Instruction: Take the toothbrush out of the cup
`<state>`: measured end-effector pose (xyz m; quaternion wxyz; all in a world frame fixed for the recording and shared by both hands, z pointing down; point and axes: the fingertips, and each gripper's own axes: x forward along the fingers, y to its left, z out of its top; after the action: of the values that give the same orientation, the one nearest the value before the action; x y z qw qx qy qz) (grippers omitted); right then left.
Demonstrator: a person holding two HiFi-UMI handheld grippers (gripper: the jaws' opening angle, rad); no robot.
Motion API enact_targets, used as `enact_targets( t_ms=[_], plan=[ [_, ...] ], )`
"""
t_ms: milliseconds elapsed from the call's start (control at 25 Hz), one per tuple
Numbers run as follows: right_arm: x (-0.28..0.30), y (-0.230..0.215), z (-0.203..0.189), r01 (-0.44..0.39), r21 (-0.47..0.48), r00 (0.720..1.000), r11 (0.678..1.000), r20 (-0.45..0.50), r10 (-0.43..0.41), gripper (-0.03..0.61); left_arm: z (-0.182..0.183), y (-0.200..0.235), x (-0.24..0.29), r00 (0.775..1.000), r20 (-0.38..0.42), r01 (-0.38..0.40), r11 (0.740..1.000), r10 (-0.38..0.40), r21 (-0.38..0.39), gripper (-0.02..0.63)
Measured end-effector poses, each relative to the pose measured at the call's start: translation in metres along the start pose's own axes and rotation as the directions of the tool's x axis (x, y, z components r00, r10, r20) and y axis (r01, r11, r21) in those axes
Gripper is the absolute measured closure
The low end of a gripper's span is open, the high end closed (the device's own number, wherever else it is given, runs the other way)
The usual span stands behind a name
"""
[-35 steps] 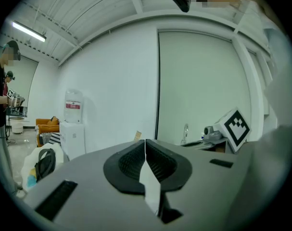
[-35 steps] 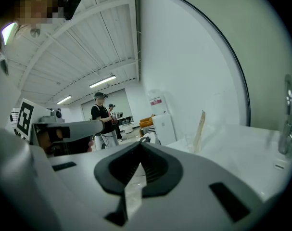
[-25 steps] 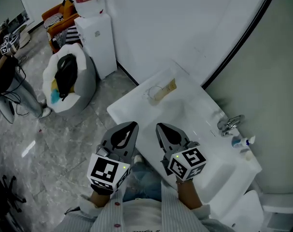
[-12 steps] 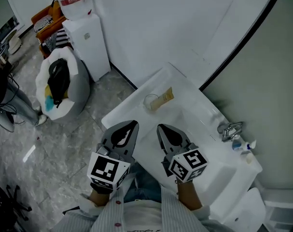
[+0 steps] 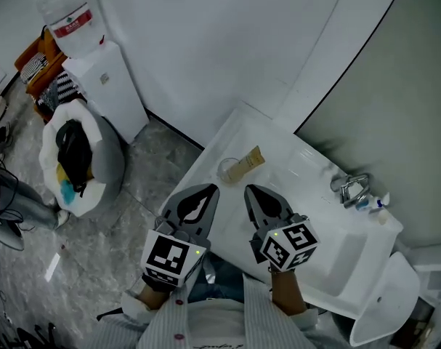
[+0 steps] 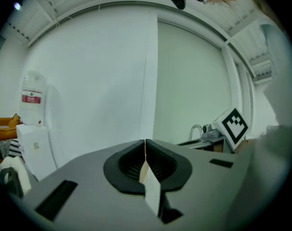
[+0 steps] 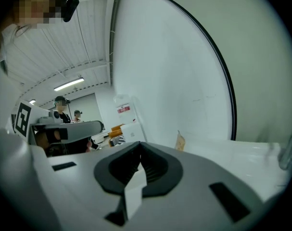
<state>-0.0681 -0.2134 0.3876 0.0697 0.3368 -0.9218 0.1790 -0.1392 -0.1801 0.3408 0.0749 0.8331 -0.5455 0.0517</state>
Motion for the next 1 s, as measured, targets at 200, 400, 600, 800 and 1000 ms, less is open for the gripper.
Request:
enact_targets(
  t_ms=[200, 400, 600, 800, 1000],
  plan=[
    [0.008, -0.010, 0.009, 0.098, 0.021, 0.995, 0.995, 0.029, -0.098, 0.566, 0.005, 0.016, 0.017, 0.996, 0.001, 0.086, 0.996, -0.086, 0.017, 0.594],
    [0.016, -0.019, 0.013, 0.174, 0.039, 0.983, 0.984, 0.053, -0.176, 0.566, 0.005, 0.027, 0.033, 0.987, -0.008, 0.162, 0.986, -0.162, 0.033, 0.595],
    [0.019, -0.025, 0.015, 0.235, 0.055, 0.969, 0.970, 0.070, -0.239, 0.566, 0.002, 0.031, 0.048, 0.973, -0.022, 0.231, 0.972, -0.230, 0.039, 0.595],
    [0.018, -0.032, 0.014, 0.275, 0.051, 0.958, 0.960, 0.067, -0.278, 0.565, 0.002, 0.029, 0.064, 0.960, -0.018, 0.279, 0.959, -0.278, 0.045, 0.595],
    [0.021, -0.037, 0.015, 0.287, 0.048, 0.955, 0.957, 0.060, -0.289, 0.565, 0.001, 0.028, 0.077, 0.952, -0.018, 0.306, 0.951, -0.305, 0.049, 0.594]
  ],
)
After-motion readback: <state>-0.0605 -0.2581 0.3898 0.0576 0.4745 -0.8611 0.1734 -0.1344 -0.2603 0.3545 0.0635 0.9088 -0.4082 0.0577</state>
